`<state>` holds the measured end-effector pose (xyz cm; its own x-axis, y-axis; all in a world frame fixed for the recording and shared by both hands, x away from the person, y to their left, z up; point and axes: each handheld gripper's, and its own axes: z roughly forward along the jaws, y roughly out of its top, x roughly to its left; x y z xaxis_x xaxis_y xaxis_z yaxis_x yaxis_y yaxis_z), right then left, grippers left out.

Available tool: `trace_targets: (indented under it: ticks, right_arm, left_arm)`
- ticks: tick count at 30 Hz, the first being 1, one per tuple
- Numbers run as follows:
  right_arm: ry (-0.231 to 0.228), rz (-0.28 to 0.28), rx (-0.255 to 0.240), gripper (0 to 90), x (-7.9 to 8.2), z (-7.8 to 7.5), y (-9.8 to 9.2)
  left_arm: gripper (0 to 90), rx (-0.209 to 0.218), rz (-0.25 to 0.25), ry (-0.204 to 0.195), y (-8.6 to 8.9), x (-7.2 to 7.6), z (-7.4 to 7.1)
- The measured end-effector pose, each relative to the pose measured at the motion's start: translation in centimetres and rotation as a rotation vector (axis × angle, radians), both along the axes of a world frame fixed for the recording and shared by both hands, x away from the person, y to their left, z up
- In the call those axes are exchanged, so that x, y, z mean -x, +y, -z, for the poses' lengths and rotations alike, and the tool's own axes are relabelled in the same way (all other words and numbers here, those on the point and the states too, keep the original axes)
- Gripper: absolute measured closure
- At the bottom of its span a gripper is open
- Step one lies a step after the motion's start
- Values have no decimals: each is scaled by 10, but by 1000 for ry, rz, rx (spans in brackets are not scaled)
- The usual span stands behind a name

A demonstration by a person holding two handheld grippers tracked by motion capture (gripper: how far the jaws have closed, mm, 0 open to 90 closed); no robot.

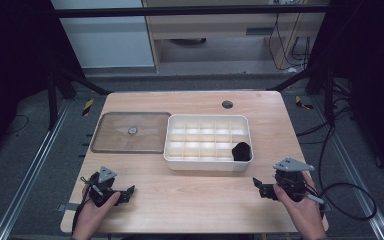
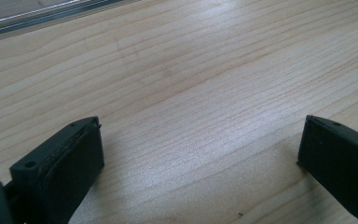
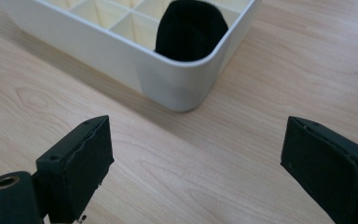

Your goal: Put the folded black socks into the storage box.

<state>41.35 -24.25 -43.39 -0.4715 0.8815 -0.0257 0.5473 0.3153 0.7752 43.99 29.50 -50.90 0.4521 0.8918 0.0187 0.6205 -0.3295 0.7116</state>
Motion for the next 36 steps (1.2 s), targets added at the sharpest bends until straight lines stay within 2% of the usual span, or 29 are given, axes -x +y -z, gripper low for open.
trace_targets:
  ticks: [6,14,16,19,24,30,33,34,36]
  right_arm:
    - [9,-16,12,92,3,26,2]
    - [63,-38,-8,92,-1,59,10]
    - [68,-41,-17,92,-2,62,12]
    - [86,-44,-5,91,-4,68,15]
    - [90,-13,-30,83,-7,74,15]
    - [70,25,-32,68,-10,78,13]
    - [80,52,-17,46,-11,78,16]
    - [73,52,8,35,-12,79,16]
    - [76,51,15,15,-13,79,18]
  left_arm:
    - [0,0,0,0,0,0,0]
    - [0,-2,-2,1,0,0,0]
    - [0,-2,-2,1,0,0,0]
    - [0,-2,-2,1,0,1,0]
    - [0,-2,-3,1,0,1,0]
    - [0,-2,-5,0,0,-1,0]
    - [0,1,-17,0,-1,-3,0]
    - [0,-2,-18,-2,-1,-3,0]
    - [0,1,-26,1,-2,-4,0]
